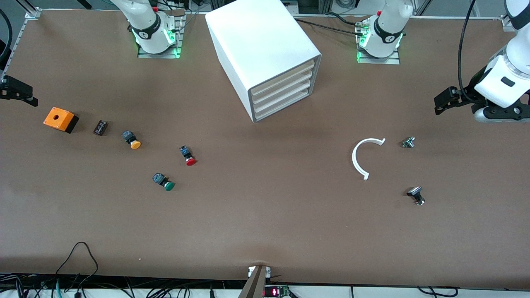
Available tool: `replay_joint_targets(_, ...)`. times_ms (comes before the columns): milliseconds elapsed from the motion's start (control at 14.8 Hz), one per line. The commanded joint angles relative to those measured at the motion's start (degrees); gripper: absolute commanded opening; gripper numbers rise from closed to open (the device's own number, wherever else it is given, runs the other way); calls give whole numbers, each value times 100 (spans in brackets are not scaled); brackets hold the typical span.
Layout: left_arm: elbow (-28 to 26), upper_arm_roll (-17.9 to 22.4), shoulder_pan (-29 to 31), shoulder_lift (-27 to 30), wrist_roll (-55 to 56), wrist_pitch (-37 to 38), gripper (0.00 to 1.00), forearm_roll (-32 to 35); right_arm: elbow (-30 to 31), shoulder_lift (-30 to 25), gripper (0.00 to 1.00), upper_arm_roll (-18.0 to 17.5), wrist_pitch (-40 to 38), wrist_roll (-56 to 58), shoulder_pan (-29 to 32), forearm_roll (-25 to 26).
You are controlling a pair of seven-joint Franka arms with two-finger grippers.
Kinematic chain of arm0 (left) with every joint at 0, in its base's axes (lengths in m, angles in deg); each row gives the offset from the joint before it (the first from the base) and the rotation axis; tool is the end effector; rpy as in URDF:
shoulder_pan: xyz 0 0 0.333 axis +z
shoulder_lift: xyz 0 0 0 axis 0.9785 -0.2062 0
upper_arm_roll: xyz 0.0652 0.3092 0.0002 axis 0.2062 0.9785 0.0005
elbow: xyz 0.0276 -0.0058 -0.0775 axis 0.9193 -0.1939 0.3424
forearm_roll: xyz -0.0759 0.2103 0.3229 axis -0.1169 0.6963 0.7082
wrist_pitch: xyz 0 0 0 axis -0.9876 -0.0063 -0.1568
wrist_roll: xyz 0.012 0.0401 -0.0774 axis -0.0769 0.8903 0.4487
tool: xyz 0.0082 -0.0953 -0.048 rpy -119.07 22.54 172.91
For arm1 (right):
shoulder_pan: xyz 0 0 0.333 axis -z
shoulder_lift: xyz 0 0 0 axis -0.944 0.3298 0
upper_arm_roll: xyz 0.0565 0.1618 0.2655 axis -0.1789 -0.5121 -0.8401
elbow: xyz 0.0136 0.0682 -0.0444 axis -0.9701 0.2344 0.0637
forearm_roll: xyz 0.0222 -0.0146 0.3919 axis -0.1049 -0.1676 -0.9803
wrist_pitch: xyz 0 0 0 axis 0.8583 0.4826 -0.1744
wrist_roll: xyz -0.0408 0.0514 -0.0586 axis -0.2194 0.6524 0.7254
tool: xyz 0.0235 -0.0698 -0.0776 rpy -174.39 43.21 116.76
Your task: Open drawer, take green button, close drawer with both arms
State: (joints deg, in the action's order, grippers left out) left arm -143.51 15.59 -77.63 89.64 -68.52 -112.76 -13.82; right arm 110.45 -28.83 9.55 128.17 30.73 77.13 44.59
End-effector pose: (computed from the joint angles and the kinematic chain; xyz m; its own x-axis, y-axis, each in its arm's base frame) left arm 0.5590 -0.0344 0.5892 0.9993 0.0358 -0.0128 0.0352 -0.9985 -0.0421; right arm 0.5691 -0.0940 0.5981 0.9744 0.2220 -0.0364 0.2227 -0.9747 0.0178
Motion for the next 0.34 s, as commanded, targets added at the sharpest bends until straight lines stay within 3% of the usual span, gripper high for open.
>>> replay_joint_targets(0, 172, -40, 41, -73, -101, 124, 100, 63, -52, -86, 100, -114, -53, -21, -15, 110)
replay_joint_targets(269, 172, -40, 41, -73, -101, 124, 100, 63, -78, -218, 100, -350, -97, -55, -41, 14)
